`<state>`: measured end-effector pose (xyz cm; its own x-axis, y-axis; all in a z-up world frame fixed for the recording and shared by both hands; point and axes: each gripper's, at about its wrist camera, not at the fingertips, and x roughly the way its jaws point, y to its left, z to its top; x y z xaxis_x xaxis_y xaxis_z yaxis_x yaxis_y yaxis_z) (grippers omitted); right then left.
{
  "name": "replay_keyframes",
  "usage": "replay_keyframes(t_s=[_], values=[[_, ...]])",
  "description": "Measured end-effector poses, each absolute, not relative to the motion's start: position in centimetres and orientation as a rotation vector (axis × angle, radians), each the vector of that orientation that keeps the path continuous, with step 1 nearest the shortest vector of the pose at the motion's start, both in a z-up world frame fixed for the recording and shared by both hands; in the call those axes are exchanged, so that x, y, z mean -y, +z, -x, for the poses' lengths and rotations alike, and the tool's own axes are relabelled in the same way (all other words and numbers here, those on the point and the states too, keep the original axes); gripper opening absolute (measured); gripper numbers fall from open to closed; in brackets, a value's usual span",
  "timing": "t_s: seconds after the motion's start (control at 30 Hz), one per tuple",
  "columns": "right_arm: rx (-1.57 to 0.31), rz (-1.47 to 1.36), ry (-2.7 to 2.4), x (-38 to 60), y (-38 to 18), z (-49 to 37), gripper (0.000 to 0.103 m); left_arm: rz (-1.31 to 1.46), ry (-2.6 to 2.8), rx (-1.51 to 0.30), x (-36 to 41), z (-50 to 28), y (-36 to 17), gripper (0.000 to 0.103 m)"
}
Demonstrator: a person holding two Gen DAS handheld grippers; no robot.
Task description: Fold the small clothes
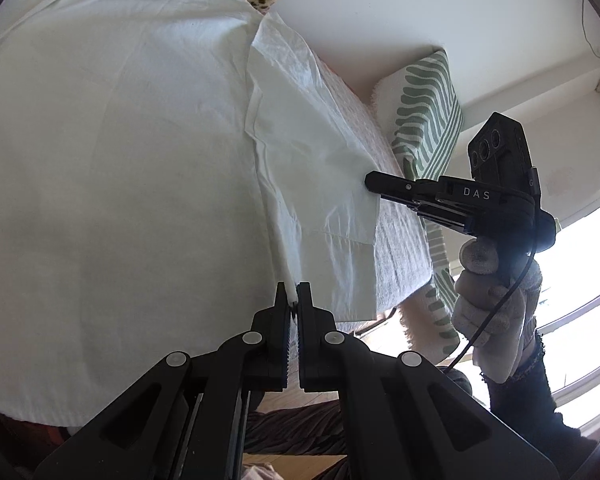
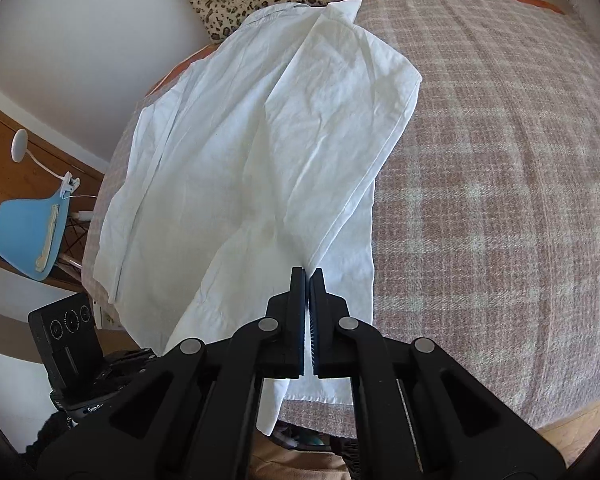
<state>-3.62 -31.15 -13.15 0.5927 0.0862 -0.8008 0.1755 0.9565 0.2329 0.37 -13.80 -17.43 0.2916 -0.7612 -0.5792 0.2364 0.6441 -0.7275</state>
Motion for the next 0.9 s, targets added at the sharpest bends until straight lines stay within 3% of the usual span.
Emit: replay_keyframes(t_s=[0.3, 0.4, 0.5, 0.57, 0.77, 0.9], values=[[-1.01, -0.181, -0.138, 30.9, -16.6, 2.9, 0.004, 0.44, -0.701, -1.052, 14.2, 0.6, -16.0, 0.0], [-0.976, -0.128, -0.162, 30.1, -15.5, 3.2, 0.006, 0.425, -0.683, -1.041, 13.0, 1.1, -15.2, 0.011], [-0.93, -0.086, -0.182, 29.5, -14.0, 3.9, 0.02, 0.398, -0.672, -1.009, 11.0, 1.9, -14.4, 0.018], [-0.891, -0.051, -0.2, 29.1, -12.9, 4.6, 0.04, 0.381, -0.644, -0.991, 9.6, 2.6, -13.7, 0.026], [-0.815, 0.018, -0.212, 27.2, -10.2, 5.2, 0.041, 0.394, -0.473, -0.908, 2.4, 4.2, -12.5, 0.026], [-0.774, -0.008, -0.159, 25.8, -8.7, 4.4, 0.041, 0.461, -0.34, -0.884, -2.5, 4.4, -12.9, 0.034]])
